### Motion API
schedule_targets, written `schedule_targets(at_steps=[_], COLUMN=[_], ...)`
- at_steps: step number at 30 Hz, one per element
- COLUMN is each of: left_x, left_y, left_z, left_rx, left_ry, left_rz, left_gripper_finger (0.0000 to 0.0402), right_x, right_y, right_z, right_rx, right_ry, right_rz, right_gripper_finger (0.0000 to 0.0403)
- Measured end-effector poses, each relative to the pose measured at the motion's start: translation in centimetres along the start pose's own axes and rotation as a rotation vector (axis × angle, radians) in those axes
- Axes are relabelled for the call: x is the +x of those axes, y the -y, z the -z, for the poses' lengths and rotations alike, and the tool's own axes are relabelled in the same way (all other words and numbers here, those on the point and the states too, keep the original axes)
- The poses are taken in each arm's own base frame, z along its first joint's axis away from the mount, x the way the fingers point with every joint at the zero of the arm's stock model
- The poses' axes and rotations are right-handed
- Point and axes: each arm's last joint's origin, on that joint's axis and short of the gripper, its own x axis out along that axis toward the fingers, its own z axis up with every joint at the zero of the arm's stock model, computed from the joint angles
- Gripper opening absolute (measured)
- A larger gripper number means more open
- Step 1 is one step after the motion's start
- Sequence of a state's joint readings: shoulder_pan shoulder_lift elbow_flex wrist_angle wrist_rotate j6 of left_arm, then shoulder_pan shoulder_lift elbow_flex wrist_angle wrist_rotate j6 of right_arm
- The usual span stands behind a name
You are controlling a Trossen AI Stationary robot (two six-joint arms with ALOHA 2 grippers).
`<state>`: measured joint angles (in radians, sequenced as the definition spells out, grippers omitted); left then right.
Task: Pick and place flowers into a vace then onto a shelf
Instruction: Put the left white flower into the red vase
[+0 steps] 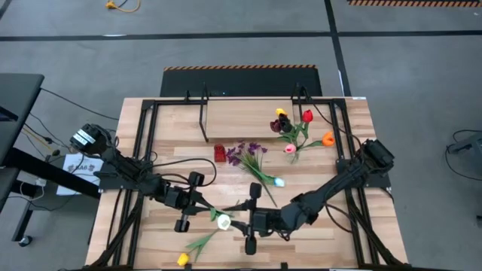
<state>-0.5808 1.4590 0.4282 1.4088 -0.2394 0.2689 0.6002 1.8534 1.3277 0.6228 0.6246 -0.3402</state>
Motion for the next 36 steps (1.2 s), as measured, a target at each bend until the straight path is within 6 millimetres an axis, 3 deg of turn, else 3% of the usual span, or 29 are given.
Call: schedule_targets(at_steps=[12, 17, 23, 28, 36], left_x=[0.0, 0.0, 0.0, 0.0, 0.0], left_y=[0.0, 0.0, 0.0, 0.0, 0.1], left_z=[0.0, 0.0, 0.0, 0.2, 0.5], left_rx=[0.0, 0.0, 0.0, 0.004, -0.035], left_ry=[-0.004, -0.004, -0.006, -0.022, -0.056], left_rz=[0.0, 0.0, -0.002, 0.002, 0.004], left_gripper_finger=[0.0004, 0.0005, 0.0005, 0.0005, 0.0005], right_x=[1.4, 1.6, 1.7, 1.7, 1.6], right_y=[1.3, 1.6, 1.8, 1.8, 1.5], right_z=[-1.1, -1.3, -1.3, -1.3, -1.1], right_rx=[-0.01, -0.005, -0.011, -0.051, -0.054], right_ry=[0.011, 0.022, 0.026, 0.025, 0.0], right_rz=[-0.051, -0.058, -0.052, -0.052, -0.057], right_gripper_finger=[0.0197, 0.0205, 0.0149, 0.0022, 0.0003])
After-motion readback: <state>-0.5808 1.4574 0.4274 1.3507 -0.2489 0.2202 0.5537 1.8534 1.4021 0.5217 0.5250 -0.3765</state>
